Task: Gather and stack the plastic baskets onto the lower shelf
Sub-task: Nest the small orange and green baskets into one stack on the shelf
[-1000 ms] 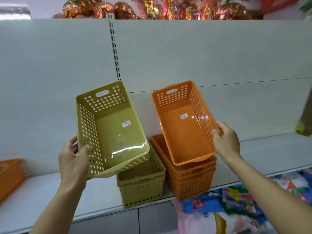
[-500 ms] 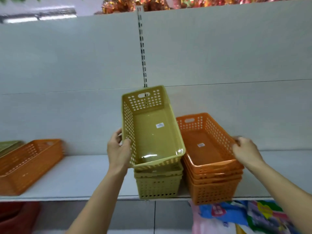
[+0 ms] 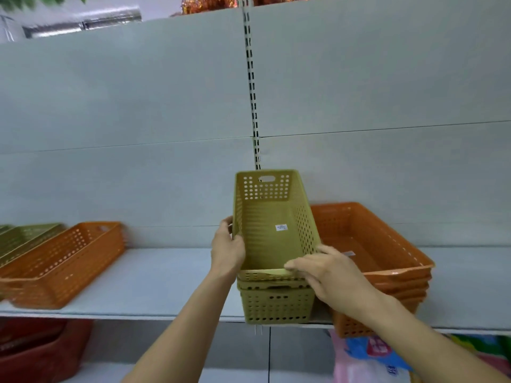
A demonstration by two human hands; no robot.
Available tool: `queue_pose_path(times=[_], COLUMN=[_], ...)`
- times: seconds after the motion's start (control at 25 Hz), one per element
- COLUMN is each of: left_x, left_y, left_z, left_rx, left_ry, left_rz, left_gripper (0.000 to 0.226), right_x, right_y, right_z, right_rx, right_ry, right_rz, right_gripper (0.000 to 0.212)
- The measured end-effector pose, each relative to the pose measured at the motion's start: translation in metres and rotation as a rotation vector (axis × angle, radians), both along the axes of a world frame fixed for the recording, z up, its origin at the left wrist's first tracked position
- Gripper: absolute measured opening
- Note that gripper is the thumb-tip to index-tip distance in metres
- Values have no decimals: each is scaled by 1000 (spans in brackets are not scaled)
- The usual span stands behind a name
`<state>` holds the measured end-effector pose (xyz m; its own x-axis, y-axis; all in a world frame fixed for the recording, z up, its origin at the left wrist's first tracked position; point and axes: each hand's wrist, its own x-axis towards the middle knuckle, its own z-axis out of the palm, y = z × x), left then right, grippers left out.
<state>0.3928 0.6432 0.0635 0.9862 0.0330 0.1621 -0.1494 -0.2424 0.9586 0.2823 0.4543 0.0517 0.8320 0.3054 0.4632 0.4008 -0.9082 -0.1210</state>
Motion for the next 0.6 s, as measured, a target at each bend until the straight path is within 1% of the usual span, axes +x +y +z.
queue_pose_path(times=[0.08, 0.16, 0.2, 0.24, 0.28, 0.32, 0.4, 0.48, 0.6], left_x=[6, 13, 12, 7, -1, -15, -46, -77, -112], left_y=[-1, 0, 1, 2, 3, 6, 16, 32, 69], left_z=[-5, -12, -14, -17, -18, -19, -21, -31, -62], left_rx=[86, 167, 198, 219, 229, 229, 231, 290, 394], left_ry=[70, 159, 201, 229, 236, 215, 104, -24, -124], left_rz=[-70, -89, -88, -99, -118, -144, -193, -178, -71], left_gripper=[38, 47, 55, 58, 55, 48, 39, 39, 48], right_x=[4, 5, 7, 8, 8, 7, 1, -8, -22], right_y=[-3, -2, -2, 0, 4, 7, 16, 29, 63], right_z=[-2, -2, -3, -3, -3, -5, -14, -28, -49], right_rx=[85, 148, 138, 86, -2, -76, -89, -10, 151], right_ry=[91, 149, 187, 239, 281, 289, 247, 158, 14], right_rz=[-43, -66, -81, -106, -135, -151, -152, -127, -89], right_gripper=[30, 27, 30, 34, 38, 41, 45, 46, 39])
